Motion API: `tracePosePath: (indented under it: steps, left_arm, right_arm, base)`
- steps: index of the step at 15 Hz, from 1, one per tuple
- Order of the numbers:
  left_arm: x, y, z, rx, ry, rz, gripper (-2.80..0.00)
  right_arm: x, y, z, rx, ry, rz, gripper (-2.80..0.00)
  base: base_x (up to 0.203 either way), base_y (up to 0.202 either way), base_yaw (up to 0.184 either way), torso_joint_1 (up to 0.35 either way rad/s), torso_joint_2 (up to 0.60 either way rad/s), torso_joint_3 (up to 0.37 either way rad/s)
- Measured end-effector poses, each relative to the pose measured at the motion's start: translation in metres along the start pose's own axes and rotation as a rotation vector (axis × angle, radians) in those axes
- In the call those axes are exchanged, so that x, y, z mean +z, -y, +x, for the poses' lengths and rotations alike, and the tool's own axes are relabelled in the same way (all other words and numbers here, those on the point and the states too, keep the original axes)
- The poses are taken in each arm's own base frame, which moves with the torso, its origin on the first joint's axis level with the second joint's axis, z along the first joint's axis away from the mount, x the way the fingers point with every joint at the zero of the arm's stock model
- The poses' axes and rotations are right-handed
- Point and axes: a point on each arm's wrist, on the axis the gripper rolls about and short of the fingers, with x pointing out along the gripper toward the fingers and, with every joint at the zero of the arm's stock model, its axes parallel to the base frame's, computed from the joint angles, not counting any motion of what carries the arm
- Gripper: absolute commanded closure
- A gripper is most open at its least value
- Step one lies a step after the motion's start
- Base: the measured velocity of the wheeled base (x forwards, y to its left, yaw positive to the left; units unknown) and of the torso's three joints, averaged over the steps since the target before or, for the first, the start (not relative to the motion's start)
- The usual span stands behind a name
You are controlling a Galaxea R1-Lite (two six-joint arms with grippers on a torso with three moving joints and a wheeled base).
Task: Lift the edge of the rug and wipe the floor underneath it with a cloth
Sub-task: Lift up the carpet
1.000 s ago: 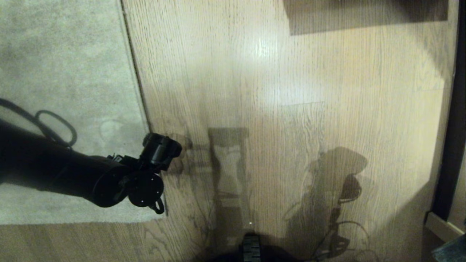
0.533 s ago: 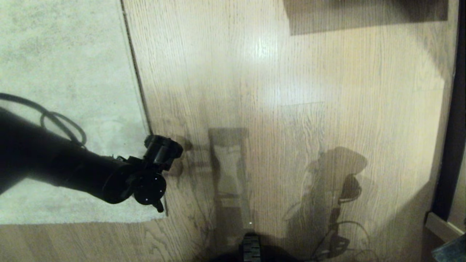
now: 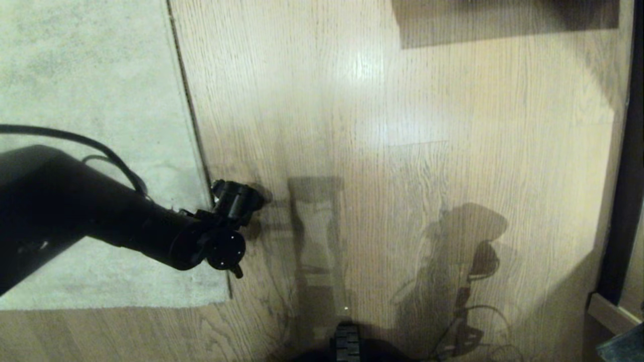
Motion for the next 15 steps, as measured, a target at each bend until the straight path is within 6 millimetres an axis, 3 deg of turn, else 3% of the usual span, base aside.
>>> tracePosePath:
  steps: [15]
  left_arm:
    - [0.007,0.019,0.015,0.027,0.026,-0.063,-2.80]
  right_arm:
    - [0.000,0.000,0.000,0.000,0.000,0.000,0.00]
  base:
    - [0.000,0.000,0.000,0.000,0.00,0.000]
